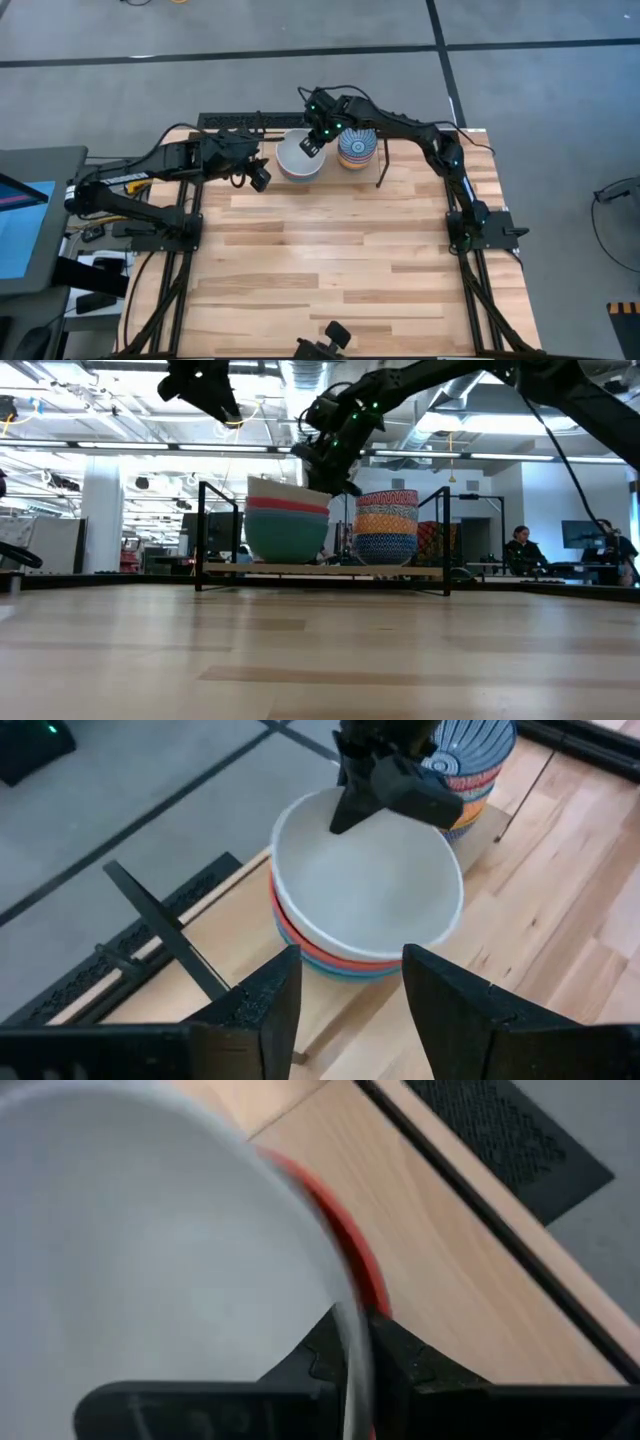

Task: Place and stack bowls onto a shelf
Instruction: Stack the white bowl on top of the red bowl on the shelf, then return to Home Position

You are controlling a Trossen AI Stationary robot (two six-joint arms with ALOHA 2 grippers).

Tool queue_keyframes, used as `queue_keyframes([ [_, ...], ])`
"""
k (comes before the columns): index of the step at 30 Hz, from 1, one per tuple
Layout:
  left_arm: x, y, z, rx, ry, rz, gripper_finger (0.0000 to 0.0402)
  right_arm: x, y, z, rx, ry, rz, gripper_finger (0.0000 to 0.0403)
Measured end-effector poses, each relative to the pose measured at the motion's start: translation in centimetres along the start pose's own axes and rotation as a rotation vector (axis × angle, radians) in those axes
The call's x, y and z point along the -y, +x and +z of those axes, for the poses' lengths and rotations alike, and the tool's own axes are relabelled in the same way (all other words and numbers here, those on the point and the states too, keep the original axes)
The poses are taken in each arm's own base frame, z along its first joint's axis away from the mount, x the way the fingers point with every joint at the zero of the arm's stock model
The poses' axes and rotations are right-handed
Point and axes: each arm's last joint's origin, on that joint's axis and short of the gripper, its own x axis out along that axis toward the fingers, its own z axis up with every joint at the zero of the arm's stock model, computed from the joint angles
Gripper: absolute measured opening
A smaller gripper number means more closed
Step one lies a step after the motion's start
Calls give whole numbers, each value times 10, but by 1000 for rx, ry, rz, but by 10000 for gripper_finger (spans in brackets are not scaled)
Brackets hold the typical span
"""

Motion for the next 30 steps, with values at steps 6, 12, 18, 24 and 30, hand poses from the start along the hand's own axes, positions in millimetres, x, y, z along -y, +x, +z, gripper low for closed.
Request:
queue_keyframes([
  [6,2,4,-1,-23,5,-12,160,8,4,0,-12,28,-3,58],
  [12,0,2,-2,-21,6,10,160,20,-1,3,0,50,7,87],
  [18,-4,4,-1,-23,0,20,160,27,-29,18,124,47,13,178],
  [24,-3,4,-1,-32,-10,-3,160,27,-53,21,158,21,25,236],
  [30,-6,-12,0,13,-50,-34,160,0,-111,21,230,-33,167,232],
])
